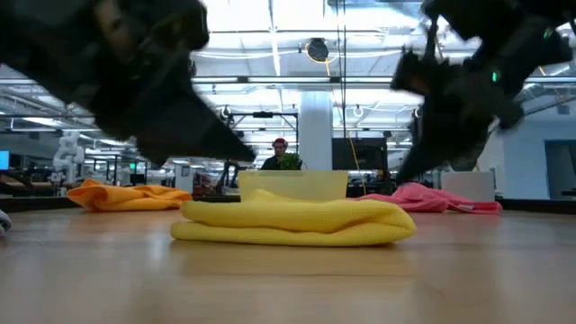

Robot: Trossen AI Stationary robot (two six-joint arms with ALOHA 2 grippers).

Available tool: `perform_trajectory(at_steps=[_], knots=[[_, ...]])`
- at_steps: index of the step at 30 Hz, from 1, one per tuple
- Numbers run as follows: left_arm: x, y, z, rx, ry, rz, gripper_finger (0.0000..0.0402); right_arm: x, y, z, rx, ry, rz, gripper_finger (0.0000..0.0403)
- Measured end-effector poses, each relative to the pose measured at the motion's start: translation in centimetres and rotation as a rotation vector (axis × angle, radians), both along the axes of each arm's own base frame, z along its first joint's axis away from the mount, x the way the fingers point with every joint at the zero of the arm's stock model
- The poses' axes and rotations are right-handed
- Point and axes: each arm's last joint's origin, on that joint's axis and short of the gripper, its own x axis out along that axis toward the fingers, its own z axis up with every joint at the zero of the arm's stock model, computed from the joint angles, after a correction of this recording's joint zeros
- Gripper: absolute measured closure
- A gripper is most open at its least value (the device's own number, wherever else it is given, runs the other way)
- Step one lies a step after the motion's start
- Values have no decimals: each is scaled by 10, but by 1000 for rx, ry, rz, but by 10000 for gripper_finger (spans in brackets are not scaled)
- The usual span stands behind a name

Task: Fold microfiber towels
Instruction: Fold the yellow microfiber towel

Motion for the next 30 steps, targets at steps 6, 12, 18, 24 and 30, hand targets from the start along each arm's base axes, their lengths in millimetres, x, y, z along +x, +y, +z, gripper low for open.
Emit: perform_trajectory(at_steps=[6, 12, 18, 24, 30], knots=[[18, 27, 10, 152, -104, 103, 391, 18, 26, 12, 92, -272, 137, 395], [33, 83, -6, 151, 53, 218, 394, 30, 35, -23, 120, -245, 142, 401], [28, 103, -34, 83, 232, 338, 395, 27, 39, -55, 80, -102, 156, 402], [25, 91, -31, 117, 208, 325, 390, 17, 47, -39, 60, -100, 225, 402], [23, 70, -9, 128, 106, 248, 398, 21, 51, -6, 60, -307, 185, 403]])
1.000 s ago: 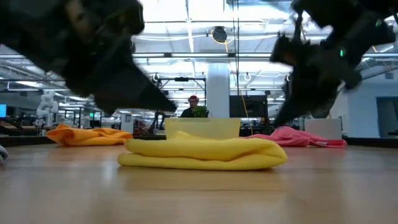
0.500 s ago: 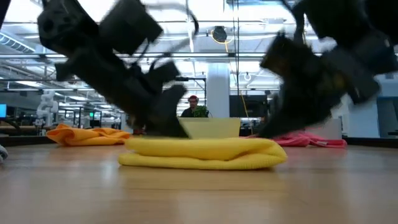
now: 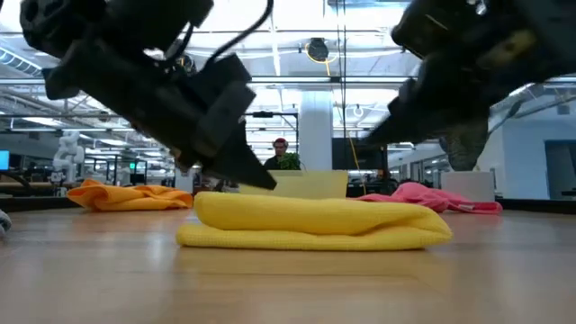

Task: Fold microfiber towels
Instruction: Fold the yellow microfiber towel

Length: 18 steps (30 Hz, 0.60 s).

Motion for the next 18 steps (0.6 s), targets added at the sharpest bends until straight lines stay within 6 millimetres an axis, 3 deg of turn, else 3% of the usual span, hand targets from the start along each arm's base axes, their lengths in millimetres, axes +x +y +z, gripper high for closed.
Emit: perform_trajectory(at_steps=[4, 12, 18], knots=[[0, -6, 3, 13, -19, -53, 390, 8, -11, -5, 21, -25, -98, 403], [-7, -1, -13, -48, 131, -37, 398, 15, -40, -47, -12, 151, -231, 403], [-9, -1, -13, -67, 144, -11, 389, 8, -46, -34, -78, 193, -243, 403]])
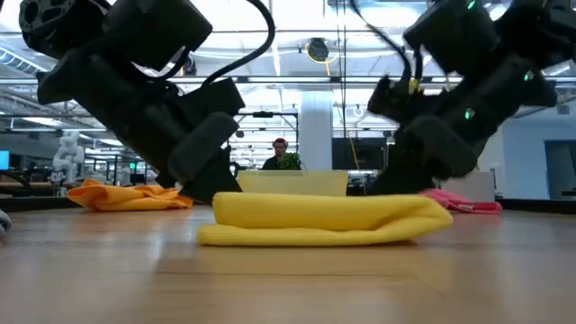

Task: Fold microfiber towels
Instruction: Fold the yellow microfiber towel

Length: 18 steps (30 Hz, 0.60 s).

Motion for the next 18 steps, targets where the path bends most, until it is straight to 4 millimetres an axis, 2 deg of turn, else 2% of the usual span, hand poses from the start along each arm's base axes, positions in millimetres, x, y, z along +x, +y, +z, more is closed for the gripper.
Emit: perform_trajectory(at_steps=[4, 9, 13, 18], knots=[[3, -8, 10, -3, -80, -47, 398, 0, 13, 18, 16, -99, 69, 403], [6, -23, 19, -35, -176, -163, 387, 0, 35, 22, 93, -163, 239, 403], [4, -33, 20, -8, -166, -305, 394, -4, 48, 22, 109, -166, 345, 403], [-2, -52, 22, 54, -127, -437, 392, -4, 55, 27, 118, -222, 370, 403]])
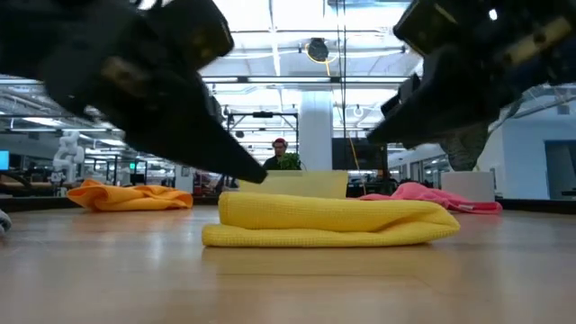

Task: Fold microfiber towels
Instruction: Fold the yellow microfiber towel

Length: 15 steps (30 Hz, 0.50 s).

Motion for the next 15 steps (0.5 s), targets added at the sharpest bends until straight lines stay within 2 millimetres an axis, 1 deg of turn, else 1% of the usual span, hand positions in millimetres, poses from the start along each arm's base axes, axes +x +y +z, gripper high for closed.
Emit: perform_trajectory(at_steps=[4, 7, 11, 13, 15], knots=[[-8, -19, 2, 128, -9, -135, 380, 0, 2, 1, -13, -13, 17, 391], [-11, -27, 4, 188, -39, -199, 365, 0, 2, 2, -14, -22, 19, 376], [-12, -31, 6, 266, -66, -257, 312, 0, 2, 2, -11, -30, 18, 360], [-13, -31, 1, 314, -39, -278, 280, 0, 2, 2, -19, -29, 21, 356], [-15, -29, -5, 356, 2, -258, 252, 0, 2, 2, -25, -31, 24, 355]])
